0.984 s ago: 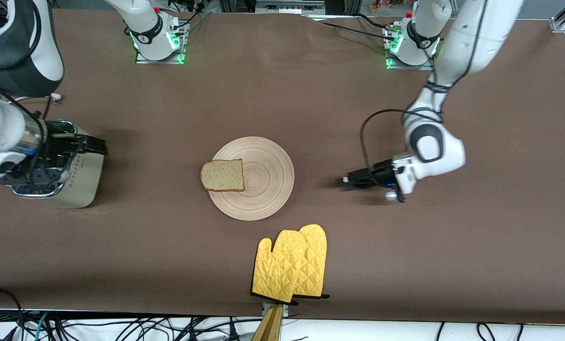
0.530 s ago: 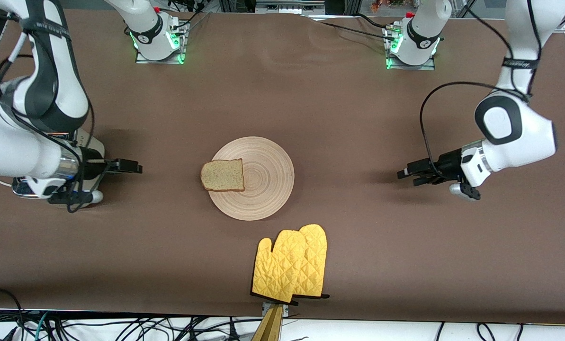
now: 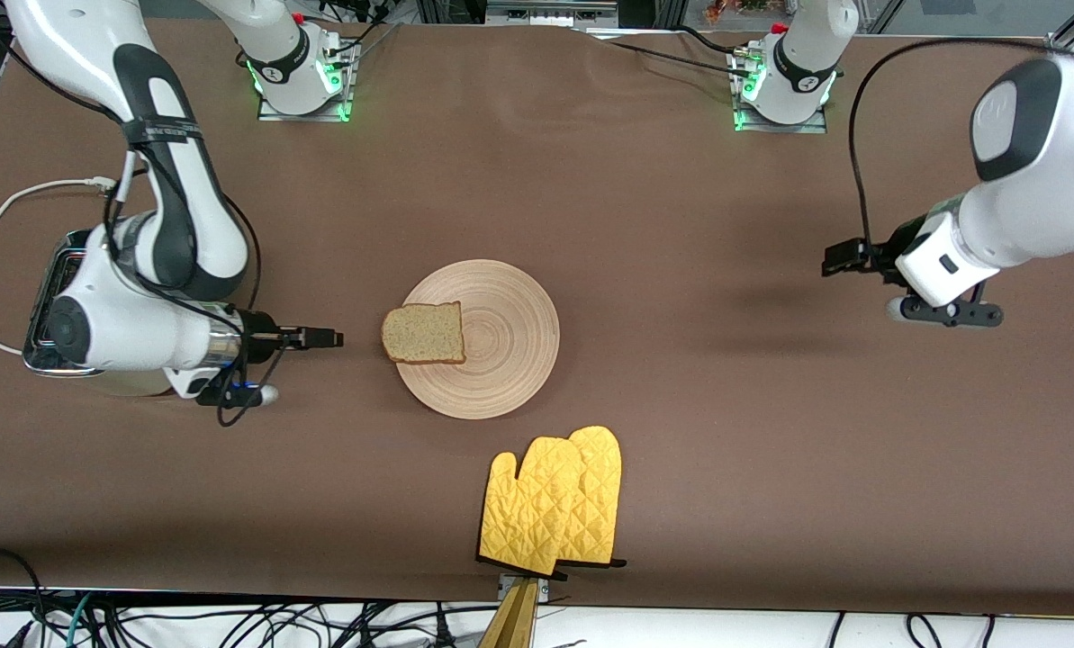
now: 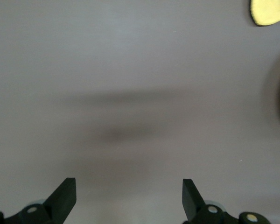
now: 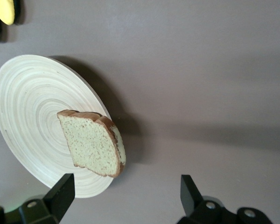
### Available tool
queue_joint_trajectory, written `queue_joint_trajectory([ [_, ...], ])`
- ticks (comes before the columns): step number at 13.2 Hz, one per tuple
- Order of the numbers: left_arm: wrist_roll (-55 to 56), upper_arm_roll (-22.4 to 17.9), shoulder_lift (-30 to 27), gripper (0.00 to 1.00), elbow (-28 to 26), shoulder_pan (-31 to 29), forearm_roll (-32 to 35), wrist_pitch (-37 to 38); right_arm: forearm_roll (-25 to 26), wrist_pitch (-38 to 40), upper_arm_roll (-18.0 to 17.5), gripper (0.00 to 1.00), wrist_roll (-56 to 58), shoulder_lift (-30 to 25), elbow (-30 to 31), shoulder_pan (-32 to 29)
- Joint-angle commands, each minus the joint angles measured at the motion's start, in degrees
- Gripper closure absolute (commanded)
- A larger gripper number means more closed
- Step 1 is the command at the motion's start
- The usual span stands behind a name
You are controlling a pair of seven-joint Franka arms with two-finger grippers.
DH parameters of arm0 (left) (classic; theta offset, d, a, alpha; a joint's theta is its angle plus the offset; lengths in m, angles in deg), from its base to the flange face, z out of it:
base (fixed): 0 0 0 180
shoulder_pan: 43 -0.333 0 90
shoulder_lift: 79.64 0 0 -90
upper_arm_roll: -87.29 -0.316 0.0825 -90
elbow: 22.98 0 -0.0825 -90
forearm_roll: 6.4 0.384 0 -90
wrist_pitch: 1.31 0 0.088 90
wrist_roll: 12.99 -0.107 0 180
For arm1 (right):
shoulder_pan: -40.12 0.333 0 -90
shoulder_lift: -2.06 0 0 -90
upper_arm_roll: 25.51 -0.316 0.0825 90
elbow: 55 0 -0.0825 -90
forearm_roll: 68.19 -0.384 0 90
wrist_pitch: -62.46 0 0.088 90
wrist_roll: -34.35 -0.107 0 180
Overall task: Move plate and put bread in toaster
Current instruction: 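Release the plate with the left gripper while the right gripper reaches the bread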
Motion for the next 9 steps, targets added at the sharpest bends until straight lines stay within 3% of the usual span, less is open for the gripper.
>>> queue_joint_trajectory([
  [1,7.8,1.2,1.1,0.0,6.6,2.4,6.0,4.7,-1.1,-4.4,-2.2,0.0,1.5,-0.1,3.9,-0.2],
  [9,7.8,0.3,0.8,0.0,10.1,-3.7,2.4,6.9,-1.2,-7.5,-5.0,0.0,2.9,4.6,4.2,0.3],
])
